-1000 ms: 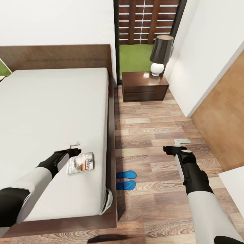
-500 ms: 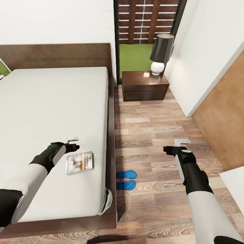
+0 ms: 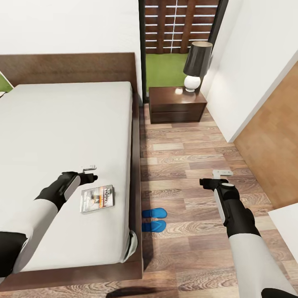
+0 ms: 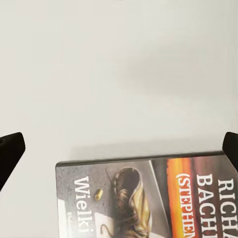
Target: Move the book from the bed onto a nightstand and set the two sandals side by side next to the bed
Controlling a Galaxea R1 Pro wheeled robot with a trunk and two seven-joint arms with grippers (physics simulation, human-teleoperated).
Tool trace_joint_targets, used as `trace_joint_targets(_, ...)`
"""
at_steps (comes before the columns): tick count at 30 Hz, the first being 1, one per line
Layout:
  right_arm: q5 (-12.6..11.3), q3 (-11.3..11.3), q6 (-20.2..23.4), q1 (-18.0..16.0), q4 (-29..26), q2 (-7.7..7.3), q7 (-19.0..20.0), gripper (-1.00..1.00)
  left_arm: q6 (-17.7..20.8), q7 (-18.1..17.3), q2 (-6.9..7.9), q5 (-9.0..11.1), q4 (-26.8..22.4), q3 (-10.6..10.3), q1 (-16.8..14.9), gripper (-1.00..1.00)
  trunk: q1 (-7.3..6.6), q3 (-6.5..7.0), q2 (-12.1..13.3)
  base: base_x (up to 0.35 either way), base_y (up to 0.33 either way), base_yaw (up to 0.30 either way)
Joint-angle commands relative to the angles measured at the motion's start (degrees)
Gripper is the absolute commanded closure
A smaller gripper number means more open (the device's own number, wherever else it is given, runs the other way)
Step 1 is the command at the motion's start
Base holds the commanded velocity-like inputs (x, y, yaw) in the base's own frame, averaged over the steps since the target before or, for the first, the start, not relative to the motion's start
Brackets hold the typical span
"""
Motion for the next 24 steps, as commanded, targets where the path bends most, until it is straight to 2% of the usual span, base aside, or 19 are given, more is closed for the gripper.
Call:
trace_joint_targets(1,0.2,0.0,0.3,0.0,-0.1,0.00,0.0,-1.00,0.2,0.5,0.09,0.6,-0.1,-0.5,0.0,-1.00,0.22,-0.22,-0.4,0.000,0.000,0.000)
trace_joint_targets(6,0.3,0.0,0.3,0.0,-0.1,0.00,0.0,-1.00,0.2,0.5,0.16,0.7,-0.1,-0.5,0.0,-1.00,1.32,-1.12,-2.4,0.000,0.000,0.000)
trace_joint_targets(18,0.3,0.1,0.3,0.0,-0.1,0.00,0.0,-1.00,-0.2,0.5,0.07,0.7,-0.2,-0.4,0.0,-1.00,1.32,-1.12,-2.4,0.000,0.000,0.000)
trace_joint_targets(24,0.3,0.1,0.3,0.0,-0.1,0.00,0.0,-1.00,-0.3,0.5,0.08,0.7,-0.2,-0.3,0.0,-1.00,2.64,-2.19,-4.8,0.000,0.000,0.000)
